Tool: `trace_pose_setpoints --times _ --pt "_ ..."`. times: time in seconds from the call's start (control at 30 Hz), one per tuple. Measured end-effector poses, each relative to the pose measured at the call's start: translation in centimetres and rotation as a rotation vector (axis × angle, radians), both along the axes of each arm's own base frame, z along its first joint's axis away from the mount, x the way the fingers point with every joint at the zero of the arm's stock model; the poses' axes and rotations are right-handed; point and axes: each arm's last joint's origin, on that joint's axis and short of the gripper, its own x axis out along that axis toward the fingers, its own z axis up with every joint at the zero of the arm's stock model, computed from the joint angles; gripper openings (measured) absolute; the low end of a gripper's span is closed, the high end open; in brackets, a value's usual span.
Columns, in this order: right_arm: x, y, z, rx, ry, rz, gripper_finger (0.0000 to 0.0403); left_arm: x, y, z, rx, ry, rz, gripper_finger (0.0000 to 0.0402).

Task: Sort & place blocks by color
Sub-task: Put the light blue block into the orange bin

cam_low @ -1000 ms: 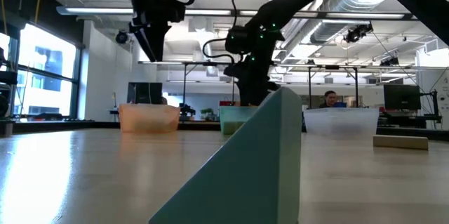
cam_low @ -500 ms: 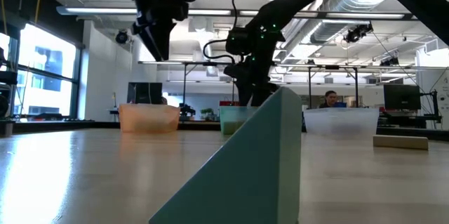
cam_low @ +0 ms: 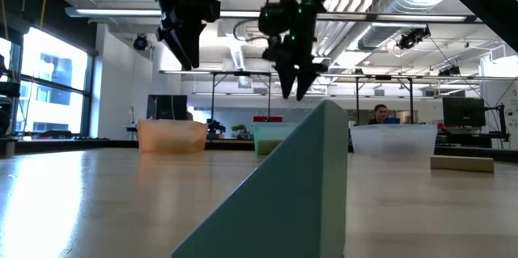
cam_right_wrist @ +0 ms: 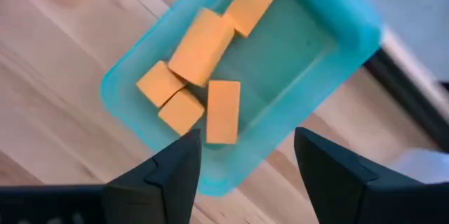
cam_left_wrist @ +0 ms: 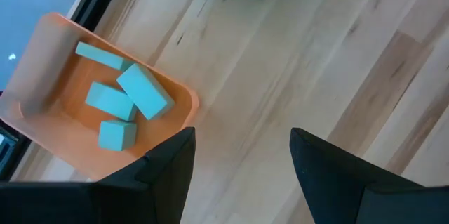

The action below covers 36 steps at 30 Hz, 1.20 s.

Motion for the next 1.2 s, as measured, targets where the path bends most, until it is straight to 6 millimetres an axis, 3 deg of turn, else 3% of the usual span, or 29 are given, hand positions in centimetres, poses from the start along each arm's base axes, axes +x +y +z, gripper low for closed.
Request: trace_pose_setpoints --times 0.23,0.4,0.9,1.2 --pt "-0.2 1.3 5.0 -0.159 0.035 -0.009 0.0215 0.1 -0.1 0.0 -0.038 -0.016 -0.017 0.0221" --pt "-1.1 1.7 8.4 -0.221 0.014 -0.052 0.0215 0.6 -1.2 0.0 -0.116 -0.05 -0.085 0.0221" --pt "-6.1 4.3 13.9 -0.311 -0.029 -0.106 0.0215 4.4 -8.3 0.9 -0.036 -0.221 -0.419 0.0221" --pt "-7.7 4.9 15.6 -0.337 -0.056 -0.074 0.0215 5.9 -13.0 1.3 -0.047 -0.361 -0.516 0.0221"
